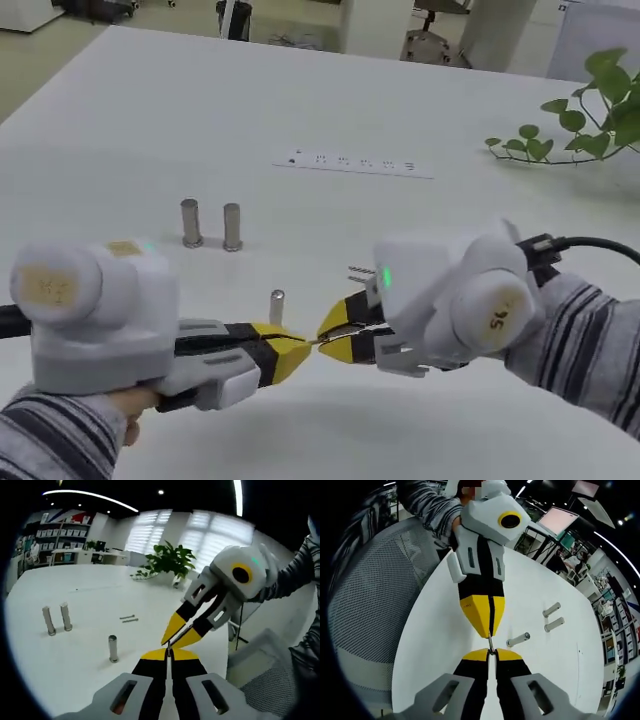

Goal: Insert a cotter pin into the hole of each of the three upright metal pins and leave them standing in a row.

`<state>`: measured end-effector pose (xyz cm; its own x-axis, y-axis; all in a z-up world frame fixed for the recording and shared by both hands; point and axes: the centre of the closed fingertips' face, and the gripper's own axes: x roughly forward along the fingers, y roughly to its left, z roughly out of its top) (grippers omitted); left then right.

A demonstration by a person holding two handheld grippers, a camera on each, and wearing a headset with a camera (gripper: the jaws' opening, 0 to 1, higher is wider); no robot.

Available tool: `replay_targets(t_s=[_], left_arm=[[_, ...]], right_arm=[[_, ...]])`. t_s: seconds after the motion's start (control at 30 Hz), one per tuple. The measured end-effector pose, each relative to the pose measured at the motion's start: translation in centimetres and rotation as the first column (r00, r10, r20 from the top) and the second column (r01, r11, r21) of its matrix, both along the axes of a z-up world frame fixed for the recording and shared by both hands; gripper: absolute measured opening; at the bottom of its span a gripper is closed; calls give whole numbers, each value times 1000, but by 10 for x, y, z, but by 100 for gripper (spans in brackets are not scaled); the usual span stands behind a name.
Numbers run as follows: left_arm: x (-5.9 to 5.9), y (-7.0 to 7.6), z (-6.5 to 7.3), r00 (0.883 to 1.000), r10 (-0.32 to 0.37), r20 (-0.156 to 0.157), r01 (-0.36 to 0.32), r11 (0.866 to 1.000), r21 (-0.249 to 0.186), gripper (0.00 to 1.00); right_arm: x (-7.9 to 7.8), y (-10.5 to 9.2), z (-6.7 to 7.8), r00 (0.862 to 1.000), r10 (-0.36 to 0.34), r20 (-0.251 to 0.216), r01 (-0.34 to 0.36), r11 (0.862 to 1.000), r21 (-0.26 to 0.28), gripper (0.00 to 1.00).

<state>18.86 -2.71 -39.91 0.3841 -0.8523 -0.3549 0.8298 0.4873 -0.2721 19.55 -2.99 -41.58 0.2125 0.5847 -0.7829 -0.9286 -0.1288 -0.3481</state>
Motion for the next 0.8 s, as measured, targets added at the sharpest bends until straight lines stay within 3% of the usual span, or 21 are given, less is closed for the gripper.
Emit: replay_targets(t_s=[0.1,0.17,0.4,0.57,0.8], left_arm=[[-2,0,-5,999,-30,29,29,998,59,0],[-4,1,-8,996,-60,65,53,993,109,0],[-4,-5,-12,991,-74,110,56,986,160,0],[1,-3,-13,992,-44,120,23,986,167,1],[13,8,-13,986,20,167,-52,980,193,6]], right_arm=[[-3,0,-2,1000,16,-4,-16,1000,-12,0],[-5,-1,-3,1000,25,-7,-25,1000,-17,0],[-8,-5,-6,999,29,-22,-30,999,-36,0],[-7,-7,-7,1000,19,-21,-20,999,-30,0],[5,-8,-2,999,-36,4,36,999,-1,0]])
